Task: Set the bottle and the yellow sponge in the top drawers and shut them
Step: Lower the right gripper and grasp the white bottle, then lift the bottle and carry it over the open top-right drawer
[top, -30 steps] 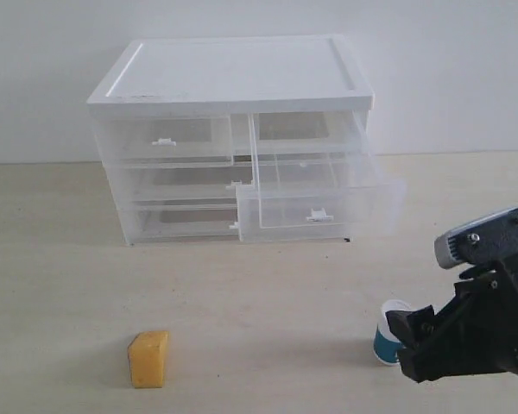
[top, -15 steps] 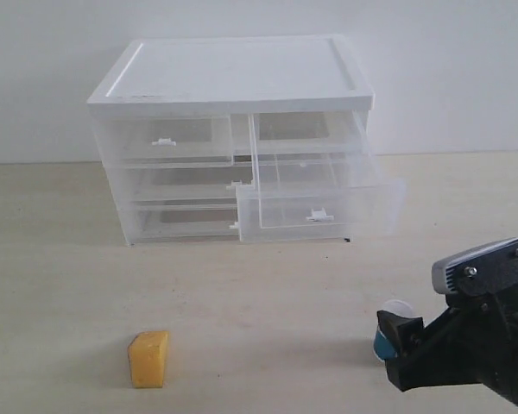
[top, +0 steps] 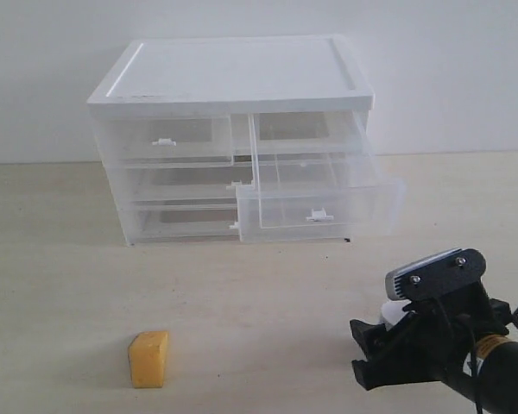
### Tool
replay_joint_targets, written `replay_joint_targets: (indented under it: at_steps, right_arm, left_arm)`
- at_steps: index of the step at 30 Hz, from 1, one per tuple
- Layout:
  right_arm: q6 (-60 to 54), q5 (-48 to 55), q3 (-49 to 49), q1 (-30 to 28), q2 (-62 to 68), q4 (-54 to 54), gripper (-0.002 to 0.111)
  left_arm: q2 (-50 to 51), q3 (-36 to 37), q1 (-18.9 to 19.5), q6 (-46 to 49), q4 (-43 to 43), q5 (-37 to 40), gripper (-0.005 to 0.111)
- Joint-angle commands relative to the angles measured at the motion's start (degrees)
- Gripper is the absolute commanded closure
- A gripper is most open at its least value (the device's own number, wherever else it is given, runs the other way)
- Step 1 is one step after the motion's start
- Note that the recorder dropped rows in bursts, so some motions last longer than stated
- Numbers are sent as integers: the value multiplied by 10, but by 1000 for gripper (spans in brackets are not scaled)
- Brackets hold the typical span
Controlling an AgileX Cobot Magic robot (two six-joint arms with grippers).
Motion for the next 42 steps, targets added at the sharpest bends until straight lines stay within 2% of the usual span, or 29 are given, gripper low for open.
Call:
replay_joint_targets:
  at_steps: [1, 8, 10, 13, 16, 18, 26, 28, 32, 36, 39, 42]
  right_arm:
    - [3, -7, -13, 1, 22, -5, 40]
    - [2, -6, -29, 1, 44, -5, 41]
    - [-2, -1, -33, 1, 47, -5, 45]
    - [-7, 3, -36, 1, 55, -4, 63]
    - [-8, 1, -36, 1, 55, -3, 87]
    - [-10, 4, -36, 1, 55, -3, 108]
    - [-12, 50, -36, 1, 19, -3, 108]
    - [-8, 108, -36, 1, -32, -7, 108]
    - [6, 301, -36, 2, -181, -38, 108]
    - [30, 391, -37, 16, -318, -38, 108]
    - [39, 463, -88, 61, -424, -38, 108]
    - [55, 515, -166, 63, -436, -36, 108]
  left_arm:
    - [-2, 2, 1, 2, 0, -3, 103]
    - [-2, 2, 1, 2, 0, -3, 103]
    - [-2, 2, 1, 2, 0, -3, 103]
    - [-2, 2, 1, 2, 0, -3, 103]
    - [-2, 2, 1, 2, 0, -3, 103]
    - [-2, 2, 1, 2, 0, -3, 103]
    - [-2, 2, 1, 2, 0, -3, 103]
    - [-2, 2, 1, 2, 0, -3, 103]
    - [-2, 2, 1, 2, 0, -3, 103]
    - [-2, 2, 1, 2, 0, -3, 103]
    - [-2, 2, 1, 2, 0, -3, 103]
    - [-2, 2, 1, 2, 0, -3, 103]
